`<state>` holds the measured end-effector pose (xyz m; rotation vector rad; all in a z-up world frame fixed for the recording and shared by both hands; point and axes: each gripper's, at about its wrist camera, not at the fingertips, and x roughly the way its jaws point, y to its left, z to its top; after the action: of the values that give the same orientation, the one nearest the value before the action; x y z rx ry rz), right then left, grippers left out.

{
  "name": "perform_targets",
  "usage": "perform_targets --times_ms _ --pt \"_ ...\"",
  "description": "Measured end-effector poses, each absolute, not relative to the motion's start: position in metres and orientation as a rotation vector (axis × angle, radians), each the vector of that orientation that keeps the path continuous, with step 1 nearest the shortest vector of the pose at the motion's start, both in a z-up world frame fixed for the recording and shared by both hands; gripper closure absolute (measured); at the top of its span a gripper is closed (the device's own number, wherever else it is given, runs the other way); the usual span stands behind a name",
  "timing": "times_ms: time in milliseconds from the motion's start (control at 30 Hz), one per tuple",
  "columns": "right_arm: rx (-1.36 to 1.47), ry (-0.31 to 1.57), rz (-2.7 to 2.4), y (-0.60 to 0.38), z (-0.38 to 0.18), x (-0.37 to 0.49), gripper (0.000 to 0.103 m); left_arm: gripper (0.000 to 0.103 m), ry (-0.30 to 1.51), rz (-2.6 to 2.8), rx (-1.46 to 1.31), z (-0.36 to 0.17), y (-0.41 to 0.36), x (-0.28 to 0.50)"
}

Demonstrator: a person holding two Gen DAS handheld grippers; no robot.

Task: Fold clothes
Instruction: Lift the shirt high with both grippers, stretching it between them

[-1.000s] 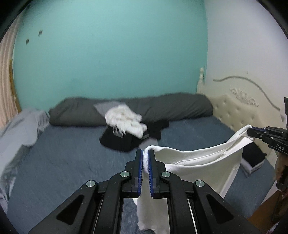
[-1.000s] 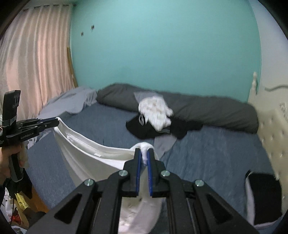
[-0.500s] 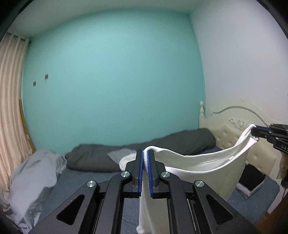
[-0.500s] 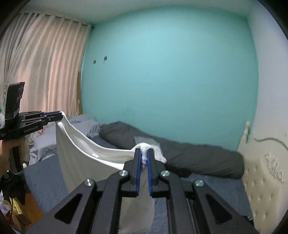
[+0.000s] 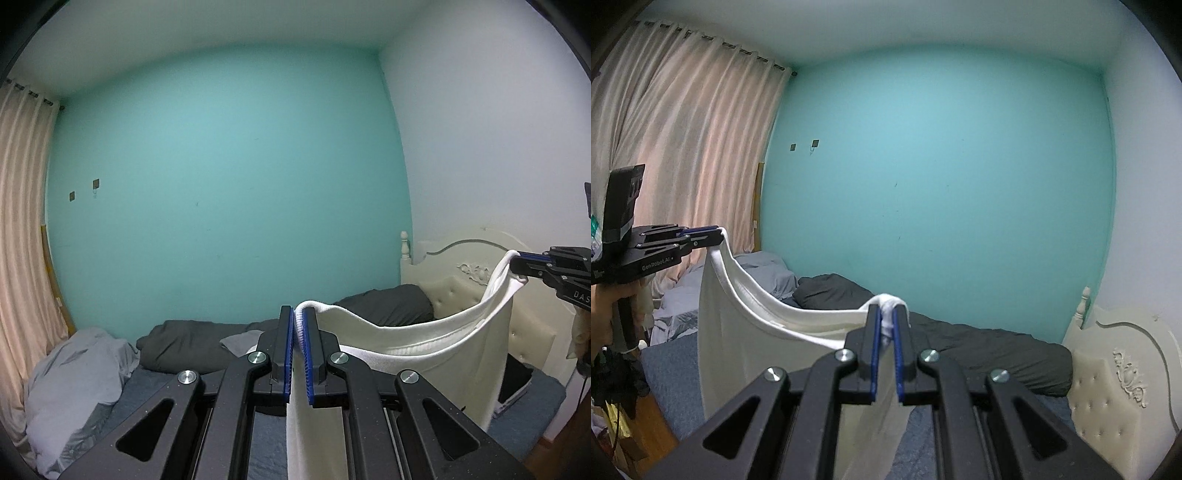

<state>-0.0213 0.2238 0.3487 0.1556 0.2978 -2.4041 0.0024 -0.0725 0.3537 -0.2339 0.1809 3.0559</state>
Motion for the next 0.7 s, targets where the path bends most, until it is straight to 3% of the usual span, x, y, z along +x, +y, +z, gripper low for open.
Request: perform_targets --times_ms 367,700 --pt "0.253 0.296 -2.389 0.222 0.329 -0.005 0.097 0.098 0.131 3.025 -0.324 0.314 -0.072 0.011" --pt "0.493 0.320 -2.344 0.186 0.242 -0.064 0.097 0.098 0.112 2.985 -0.549 0.220 -0.073 -0.046"
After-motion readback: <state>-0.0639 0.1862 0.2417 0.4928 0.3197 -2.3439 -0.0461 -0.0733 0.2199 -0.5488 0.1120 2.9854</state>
